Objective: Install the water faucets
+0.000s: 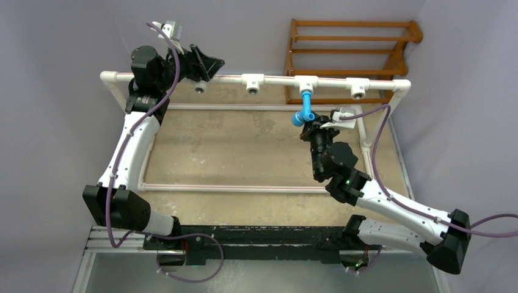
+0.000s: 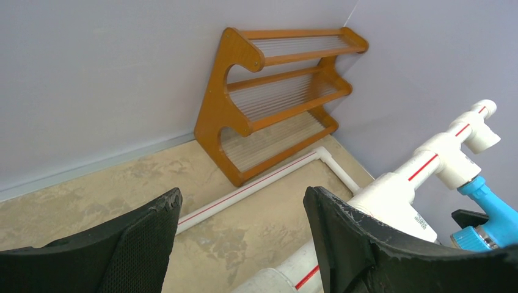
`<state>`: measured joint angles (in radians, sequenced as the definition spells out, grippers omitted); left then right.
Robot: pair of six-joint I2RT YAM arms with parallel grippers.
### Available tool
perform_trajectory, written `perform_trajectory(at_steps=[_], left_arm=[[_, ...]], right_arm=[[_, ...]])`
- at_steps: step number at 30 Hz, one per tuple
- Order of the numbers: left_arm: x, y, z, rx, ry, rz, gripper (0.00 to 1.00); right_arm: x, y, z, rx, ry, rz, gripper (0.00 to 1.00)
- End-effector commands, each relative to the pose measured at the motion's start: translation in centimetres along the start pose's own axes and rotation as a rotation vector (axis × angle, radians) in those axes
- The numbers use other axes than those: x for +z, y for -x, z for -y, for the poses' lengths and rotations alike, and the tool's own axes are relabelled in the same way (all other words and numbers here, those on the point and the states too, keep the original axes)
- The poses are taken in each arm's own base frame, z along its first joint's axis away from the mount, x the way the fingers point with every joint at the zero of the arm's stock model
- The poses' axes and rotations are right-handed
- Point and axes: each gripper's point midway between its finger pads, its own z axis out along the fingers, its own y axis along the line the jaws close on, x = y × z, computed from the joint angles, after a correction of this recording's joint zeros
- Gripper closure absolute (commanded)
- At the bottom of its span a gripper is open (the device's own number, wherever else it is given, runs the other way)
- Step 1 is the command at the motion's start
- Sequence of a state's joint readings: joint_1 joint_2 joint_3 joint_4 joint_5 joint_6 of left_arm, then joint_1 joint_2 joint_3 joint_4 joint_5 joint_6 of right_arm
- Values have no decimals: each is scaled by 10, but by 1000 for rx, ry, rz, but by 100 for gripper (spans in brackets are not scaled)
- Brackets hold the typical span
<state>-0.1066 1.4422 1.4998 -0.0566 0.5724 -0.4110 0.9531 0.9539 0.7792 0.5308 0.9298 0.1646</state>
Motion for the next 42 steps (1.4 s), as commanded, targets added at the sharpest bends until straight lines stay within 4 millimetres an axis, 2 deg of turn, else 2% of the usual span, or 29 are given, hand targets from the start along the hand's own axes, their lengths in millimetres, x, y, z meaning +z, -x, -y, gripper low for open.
perform_trajectory(at_steps=[1,4,11,15,23,35,42], left_arm=[[-3,-97,-55,-214,168,-272,27],[-3,-97,-55,-214,165,-273,27],[-3,-98,-54,-222,161,-278,27],[-3,-98,-54,-222,159,-277,27],[-3,-97,-54,-221,160,-275,27],[-3,-97,-53,-226,152,-277,27],[-3,-96,-52,-225,149,-275,27]], right_arm=[[4,17,-25,147,72,58,100],[5,8,-27,164,73,32,100],[-5,-11,-14,239,53,-9,100],[-9,-18,-13,277,67,-16,100],[-11,-3,-27,275,83,33,100],[-16,10,-59,281,123,73,100],[-12,20,-63,270,62,114,100]])
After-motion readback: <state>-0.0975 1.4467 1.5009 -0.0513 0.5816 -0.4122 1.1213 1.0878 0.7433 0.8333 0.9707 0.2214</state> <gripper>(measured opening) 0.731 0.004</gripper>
